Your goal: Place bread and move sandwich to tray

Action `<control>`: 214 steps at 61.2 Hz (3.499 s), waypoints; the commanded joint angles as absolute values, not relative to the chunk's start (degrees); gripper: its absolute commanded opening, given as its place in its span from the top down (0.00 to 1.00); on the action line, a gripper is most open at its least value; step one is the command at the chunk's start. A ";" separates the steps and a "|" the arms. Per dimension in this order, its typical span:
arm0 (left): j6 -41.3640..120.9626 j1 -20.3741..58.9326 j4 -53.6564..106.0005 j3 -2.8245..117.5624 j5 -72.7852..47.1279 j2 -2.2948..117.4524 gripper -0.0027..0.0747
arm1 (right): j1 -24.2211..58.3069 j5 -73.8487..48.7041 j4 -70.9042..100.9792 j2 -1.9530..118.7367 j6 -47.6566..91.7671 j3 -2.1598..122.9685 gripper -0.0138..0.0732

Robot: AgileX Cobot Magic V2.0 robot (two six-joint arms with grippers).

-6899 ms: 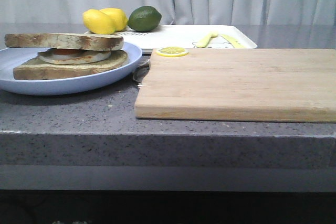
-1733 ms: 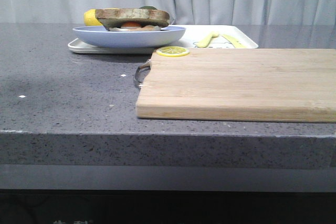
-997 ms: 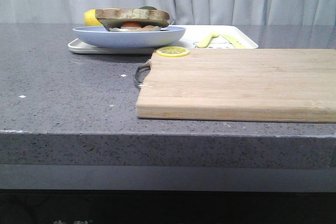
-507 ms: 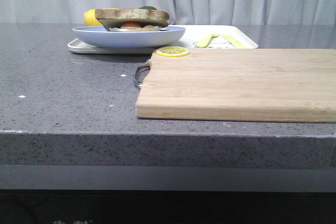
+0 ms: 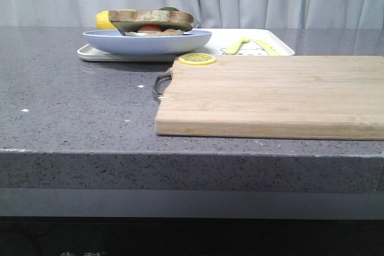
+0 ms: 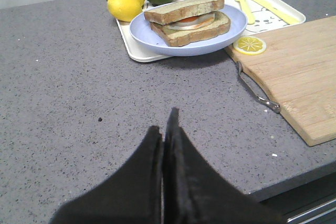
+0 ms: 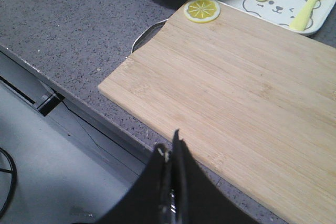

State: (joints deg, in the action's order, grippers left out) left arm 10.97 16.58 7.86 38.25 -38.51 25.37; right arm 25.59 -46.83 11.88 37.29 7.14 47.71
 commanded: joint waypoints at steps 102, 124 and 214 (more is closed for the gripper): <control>-5.21 5.73 0.38 -0.28 3.83 -1.54 0.99 | 25.16 -43.35 12.07 37.11 7.33 49.18 0.92; -2.77 5.73 1.56 -0.28 3.47 -1.54 0.99 | 25.16 -43.35 12.07 37.11 7.33 49.18 0.92; -2.77 5.85 1.56 -0.28 3.47 -1.54 0.99 | 3.44 -8.16 13.20 6.04 7.49 12.49 0.92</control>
State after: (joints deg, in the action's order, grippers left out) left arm -2.88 5.79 1.29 -0.29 -1.14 -0.18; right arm 5.71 -17.79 12.01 8.84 7.14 16.17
